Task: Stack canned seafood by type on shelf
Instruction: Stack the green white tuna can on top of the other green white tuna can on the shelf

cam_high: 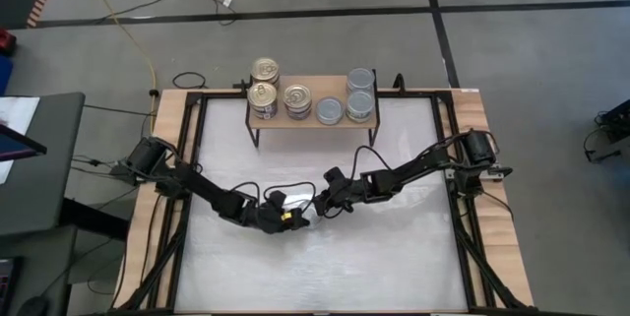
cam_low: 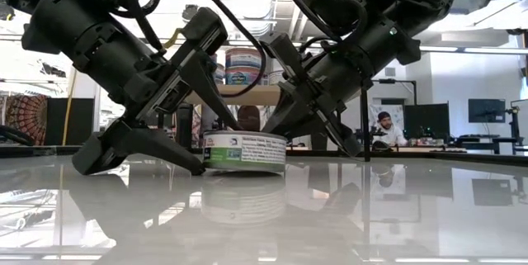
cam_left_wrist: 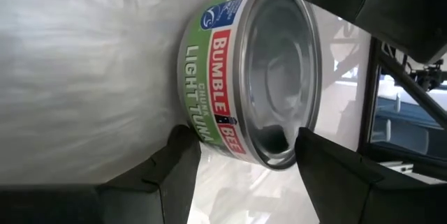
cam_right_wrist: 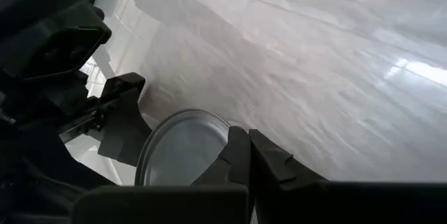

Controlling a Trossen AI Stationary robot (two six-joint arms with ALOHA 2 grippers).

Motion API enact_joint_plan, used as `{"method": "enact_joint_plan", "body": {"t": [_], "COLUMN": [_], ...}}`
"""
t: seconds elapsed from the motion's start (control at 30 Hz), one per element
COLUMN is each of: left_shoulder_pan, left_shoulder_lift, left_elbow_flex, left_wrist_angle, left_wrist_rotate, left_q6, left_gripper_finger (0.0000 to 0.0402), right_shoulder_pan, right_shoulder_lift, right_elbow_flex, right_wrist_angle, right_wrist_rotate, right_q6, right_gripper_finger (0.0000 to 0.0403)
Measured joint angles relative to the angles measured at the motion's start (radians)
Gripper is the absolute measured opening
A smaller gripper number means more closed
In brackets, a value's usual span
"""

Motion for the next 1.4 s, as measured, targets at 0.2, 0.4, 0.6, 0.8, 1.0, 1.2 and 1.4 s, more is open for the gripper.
{"method": "enact_joint_plan", "body": {"t": [0.2,0.4,0.6,0.8,1.0,1.2,1.4], "left_shoulder_pan": [-0.001,-0.007,-0.01,-0.01,-0.009,-0.009,-0.009], "left_shoulder_lift": [0.001,0.002,0.003,0.003,0.004,0.004,0.004], "left_elbow_flex": [0.0,0.0,0.0,-0.001,-0.001,-0.002,-0.002], "left_wrist_angle": [-0.002,-0.012,-0.016,-0.019,-0.019,-0.012,-0.008], "left_wrist_rotate": [-0.031,-0.044,-0.05,-0.042,-0.037,-0.037,-0.041], "left_q6": [-0.011,-0.044,-0.049,-0.048,-0.046,-0.048,-0.044], "left_gripper_finger": [0.0224,0.0224,0.0224,0.0224,0.0224,0.0224,0.0226], "right_shoulder_pan": [0.002,0.007,0.008,0.008,0.013,0.013,0.015], "right_shoulder_lift": [-0.001,-0.001,0.0,0.0,0.0,0.0,0.0], "right_elbow_flex": [0.001,0.001,0.001,0.001,0.001,0.0,0.0], "right_wrist_angle": [-0.015,-0.042,-0.062,-0.067,-0.068,-0.066,-0.06], "right_wrist_rotate": [-0.007,-0.009,-0.01,-0.014,-0.014,-0.014,-0.014], "right_q6": [0.004,0.014,0.028,0.03,0.029,0.029,0.026], "right_gripper_finger": [0.0021,0.0021,0.0021,0.0021,0.0021,0.0021,0.0021]}}
